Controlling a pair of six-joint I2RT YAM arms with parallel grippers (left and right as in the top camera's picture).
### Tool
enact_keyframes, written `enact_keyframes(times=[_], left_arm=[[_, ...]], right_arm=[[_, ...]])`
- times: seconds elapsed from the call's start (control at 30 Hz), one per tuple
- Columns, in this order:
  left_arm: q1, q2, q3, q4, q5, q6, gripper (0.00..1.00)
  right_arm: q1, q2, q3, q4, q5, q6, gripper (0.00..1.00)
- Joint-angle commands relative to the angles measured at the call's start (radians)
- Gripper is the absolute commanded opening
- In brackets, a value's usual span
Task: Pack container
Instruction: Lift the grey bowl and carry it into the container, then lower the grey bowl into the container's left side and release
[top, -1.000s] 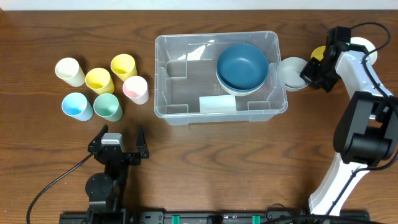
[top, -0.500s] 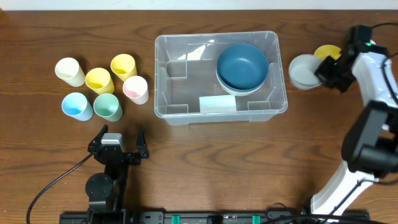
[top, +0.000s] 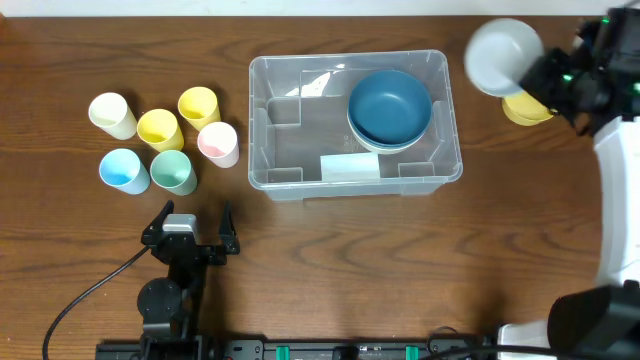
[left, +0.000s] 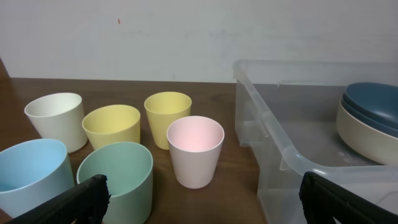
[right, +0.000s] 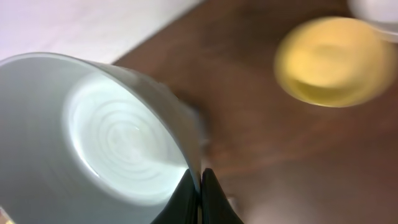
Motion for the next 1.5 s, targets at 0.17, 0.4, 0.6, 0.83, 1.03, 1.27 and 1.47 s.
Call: enact_keyframes(times=[0.17,0.4,0.6,0.83,1.03,1.27,1.47], left_arm=[[0.005,-0.004,-0.016,-0.036,0.014,0.017,0.98],[0.005,-0.004,-0.016,-0.036,0.014,0.017,0.98],[0.005,-0.004,-0.016,-0.036,0.014,0.017,0.98],[0.005,-0.004,-0.016,-0.036,0.014,0.017,0.98],[0.005,-0.004,-0.016,-0.036,0.014,0.017,0.98],[0.005,-0.004,-0.016,-0.036,0.014,0.017,0.98],[0.005,-0.004,-0.016,-0.036,0.014,0.017,0.98]], right_arm=[[0.358,0.015,0.007,0.183,-0.047,0.074,0.02],[0.612,0.089,0.007,0.333,0.108,0.101,0.06],[0.711,0.192,0.007,0.368,0.192,0.104,0.06],[0.720,0.289,0.007,0.379,0.214,0.104,0.05],[0.718,0.353,0.007,0.404,0.222,0.095,0.04],[0.718,0.393,0.007,0.412,0.274,0.084,0.04],[0.718,0.403,0.007,0.421,0.346,0.075,0.04]])
